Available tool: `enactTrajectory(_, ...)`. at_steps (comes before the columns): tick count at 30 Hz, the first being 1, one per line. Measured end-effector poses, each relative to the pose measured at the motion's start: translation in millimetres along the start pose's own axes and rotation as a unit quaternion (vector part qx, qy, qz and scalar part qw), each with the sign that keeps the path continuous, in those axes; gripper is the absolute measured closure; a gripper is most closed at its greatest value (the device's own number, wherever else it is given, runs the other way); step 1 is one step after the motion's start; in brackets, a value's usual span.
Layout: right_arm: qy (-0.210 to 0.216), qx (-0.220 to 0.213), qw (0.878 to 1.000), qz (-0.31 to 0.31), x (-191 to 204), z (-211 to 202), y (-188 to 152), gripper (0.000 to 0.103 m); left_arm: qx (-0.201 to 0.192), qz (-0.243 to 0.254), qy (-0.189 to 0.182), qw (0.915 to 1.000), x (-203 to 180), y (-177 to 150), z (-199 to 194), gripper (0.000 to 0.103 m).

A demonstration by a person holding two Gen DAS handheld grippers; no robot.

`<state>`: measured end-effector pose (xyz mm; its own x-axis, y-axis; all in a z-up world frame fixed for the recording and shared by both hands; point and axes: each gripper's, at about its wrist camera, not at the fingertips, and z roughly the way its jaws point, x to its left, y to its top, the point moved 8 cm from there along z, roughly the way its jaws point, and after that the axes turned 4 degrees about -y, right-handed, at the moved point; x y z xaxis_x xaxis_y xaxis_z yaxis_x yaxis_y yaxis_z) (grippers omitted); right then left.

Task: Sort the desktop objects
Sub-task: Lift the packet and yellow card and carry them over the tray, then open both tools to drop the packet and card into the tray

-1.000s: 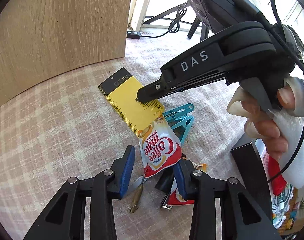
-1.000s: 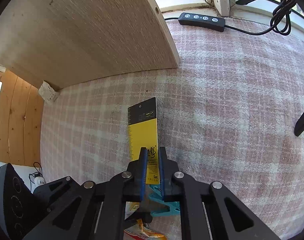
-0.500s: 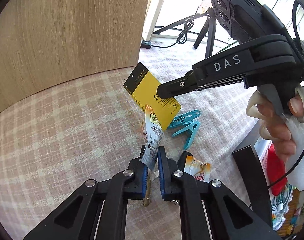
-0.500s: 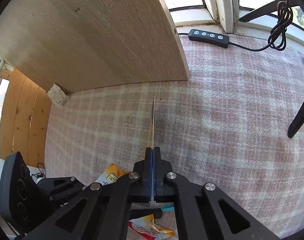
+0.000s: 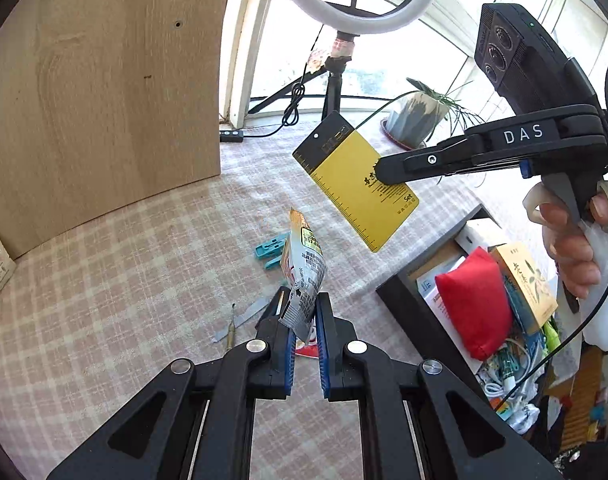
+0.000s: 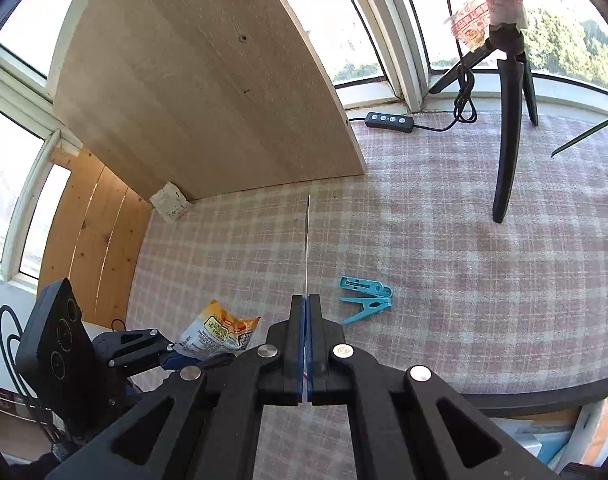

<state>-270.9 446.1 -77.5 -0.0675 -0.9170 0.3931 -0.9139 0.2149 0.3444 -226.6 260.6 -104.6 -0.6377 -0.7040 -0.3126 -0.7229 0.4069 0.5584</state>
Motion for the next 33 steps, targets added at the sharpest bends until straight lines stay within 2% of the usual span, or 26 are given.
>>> enactTrajectory(4, -0.026, -0.03, 0.999, 0.008, -19.4, -61.1, -32.2, 0.103, 0.0, 0.034, -0.022, 0.9992, -52.1, -1.1, -4.9, 0.093)
enactTrajectory(10, -0.081, -0.065, 0.993, 0.054, -77.3, -137.2, -91.3, 0.103, 0.022, 0.086, -0.066, 0.9938, -140.0, -22.7, 1.0, 0.093)
enactTrajectory(14, -0.118, -0.073, 0.987, 0.087, -118.6, -168.4, -132.1, 0.103, 0.04, 0.124, -0.094, 0.987, -197.4, -40.5, 10.4, 0.093)
enactTrajectory(20, -0.147, -0.073, 0.978, 0.126, -166.0, -196.8, -184.0, 0.103, 0.065, 0.169, -0.121, 0.9759, -267.7, -68.2, 21.9, 0.093)
enactTrajectory(24, -0.174, -0.066, 0.974, 0.129, -187.5, -202.2, -209.2, 0.103, 0.077, 0.183, -0.125, 0.9722, -294.2, -82.1, 35.1, 0.093)
enactTrajectory(28, -0.201, -0.059, 0.97, 0.122, -205.9, -206.4, -223.9, 0.103, 0.087, 0.184, -0.124, 0.9712, -305.1, -93.0, 43.9, 0.093)
enactTrajectory(33, -0.21, -0.043, 0.97, 0.116, -221.1, -202.1, -236.2, 0.103, 0.1, 0.189, -0.127, 0.9686, -313.9, -106.2, 49.3, 0.093)
